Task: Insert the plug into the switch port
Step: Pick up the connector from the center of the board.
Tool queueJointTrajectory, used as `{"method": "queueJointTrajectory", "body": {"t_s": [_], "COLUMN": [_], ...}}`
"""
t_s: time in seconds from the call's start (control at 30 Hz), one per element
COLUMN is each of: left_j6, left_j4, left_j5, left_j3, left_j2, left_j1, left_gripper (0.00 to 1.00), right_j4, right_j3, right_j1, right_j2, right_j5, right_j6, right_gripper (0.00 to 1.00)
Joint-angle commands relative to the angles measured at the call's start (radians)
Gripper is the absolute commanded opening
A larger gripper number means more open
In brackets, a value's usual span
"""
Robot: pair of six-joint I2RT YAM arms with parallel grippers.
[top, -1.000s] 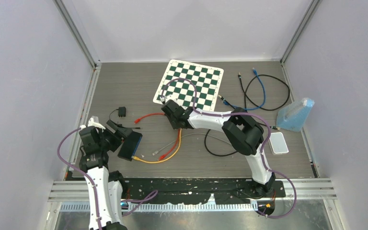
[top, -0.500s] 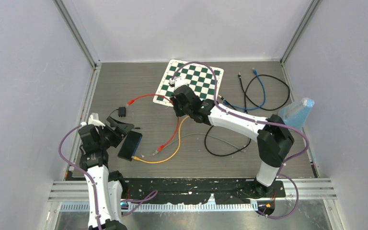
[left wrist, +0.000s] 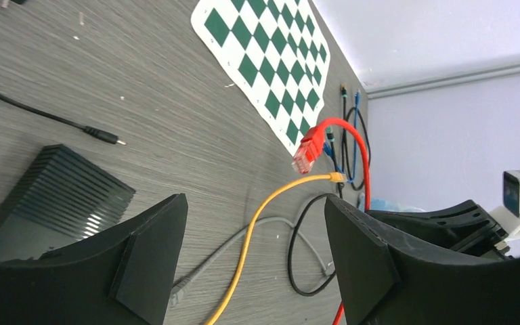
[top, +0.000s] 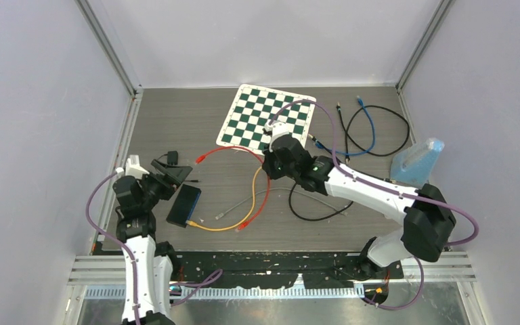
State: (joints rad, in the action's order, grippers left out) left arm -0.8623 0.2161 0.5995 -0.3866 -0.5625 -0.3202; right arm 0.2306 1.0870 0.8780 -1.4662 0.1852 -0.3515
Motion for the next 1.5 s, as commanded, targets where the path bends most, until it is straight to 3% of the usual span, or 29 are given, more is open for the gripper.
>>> {"method": "queueJointTrajectory", "body": {"t_s": [0.0,0.43,0.67,1.2,1.47], "left_j6": [-0.073,-0.084,-0.042,-0.053,-0.117], "left_j4": [-0.200,-0.271,-0.244,-0.278,-0.444], "left_j5": [0.012,-0.074,-0.068,-0.063,-0.041], "left_j3": [0.028,-0.023,-0.012,0.182,0.232], "left_j2": [-0.012,-0.128,-0.101,0.076,-0.010], "left_j1": [0.050,0.216,0.264,0.507,0.598], "left_gripper": [0.77,0.72,0.73,0.71,0.69], "right_j4": [-0.074,-0.110,-0.104,-0.222,-0.266], "right_j3": [-0.052,-0.145,-0.156,-0.276,-0.338], "right_j1": [-0.004,-0.005,-0.015,-0.082,-0.084], "right_j2": [0.086,0.165,0.176,0.253,0.302], "right_j5": [-0.018,-0.019,0.028,0.150,0.241], "right_j6": [-0.056,-0.093,-0.133,-0.451,-0.553], "right_gripper": [0.05,0.05,0.05,0.05,0.05]}}
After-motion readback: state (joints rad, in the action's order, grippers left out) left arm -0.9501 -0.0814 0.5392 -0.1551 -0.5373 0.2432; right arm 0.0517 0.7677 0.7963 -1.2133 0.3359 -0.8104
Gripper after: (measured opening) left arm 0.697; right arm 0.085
